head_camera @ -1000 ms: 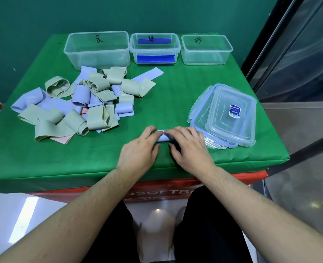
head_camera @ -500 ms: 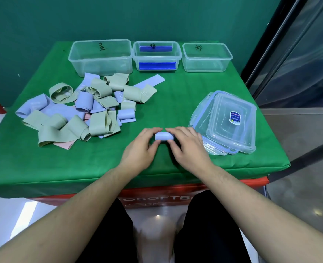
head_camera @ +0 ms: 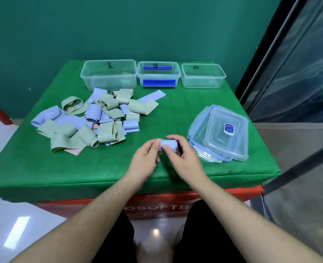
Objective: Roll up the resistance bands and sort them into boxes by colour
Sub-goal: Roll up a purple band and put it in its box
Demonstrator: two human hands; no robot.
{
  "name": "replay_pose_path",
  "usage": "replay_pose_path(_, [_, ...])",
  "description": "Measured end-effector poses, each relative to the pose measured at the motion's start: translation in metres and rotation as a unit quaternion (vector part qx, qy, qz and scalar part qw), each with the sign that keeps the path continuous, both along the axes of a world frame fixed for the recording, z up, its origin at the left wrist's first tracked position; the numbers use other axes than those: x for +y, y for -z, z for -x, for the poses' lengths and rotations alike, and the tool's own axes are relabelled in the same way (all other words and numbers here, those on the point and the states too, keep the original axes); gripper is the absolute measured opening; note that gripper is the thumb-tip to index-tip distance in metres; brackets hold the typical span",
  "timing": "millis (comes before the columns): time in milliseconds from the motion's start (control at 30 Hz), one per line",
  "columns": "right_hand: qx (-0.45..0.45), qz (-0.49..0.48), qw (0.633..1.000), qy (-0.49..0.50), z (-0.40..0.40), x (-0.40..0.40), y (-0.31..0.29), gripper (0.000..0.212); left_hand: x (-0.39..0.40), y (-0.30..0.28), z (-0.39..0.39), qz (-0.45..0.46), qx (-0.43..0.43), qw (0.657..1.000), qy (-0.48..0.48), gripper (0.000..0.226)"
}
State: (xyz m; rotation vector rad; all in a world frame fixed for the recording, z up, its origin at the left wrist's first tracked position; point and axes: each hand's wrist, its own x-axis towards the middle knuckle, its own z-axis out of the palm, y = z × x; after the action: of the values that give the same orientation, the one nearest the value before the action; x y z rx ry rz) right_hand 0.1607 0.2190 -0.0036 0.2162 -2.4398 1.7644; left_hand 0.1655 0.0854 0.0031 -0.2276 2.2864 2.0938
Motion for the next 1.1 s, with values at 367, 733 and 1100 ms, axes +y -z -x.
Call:
replay_pose_path(367, [-0.004, 0.1, 0.995, -0.005, -0.015, -0.014, -0.04, 0.018, 0.015, -0.03, -0.006, -0.184, -0.063, 0.978, -0.071, 0.036])
replay_pose_path(733, [0.124, -0.121, 0.983, -0.067, 0.005, -0.008, -0.065, 0.036, -0.001, -0.064, 0.01, -0.262, -0.164, 0.949, -0.055, 0.027])
replay_pose_path(1100, [0.085, -0.068, 0.988, -0.109, 0.029, -0.017, -0.082, 0.031, -0.01, -0.074, 0.034, -0.217, -0.2, 0.955, 0.028, 0.02])
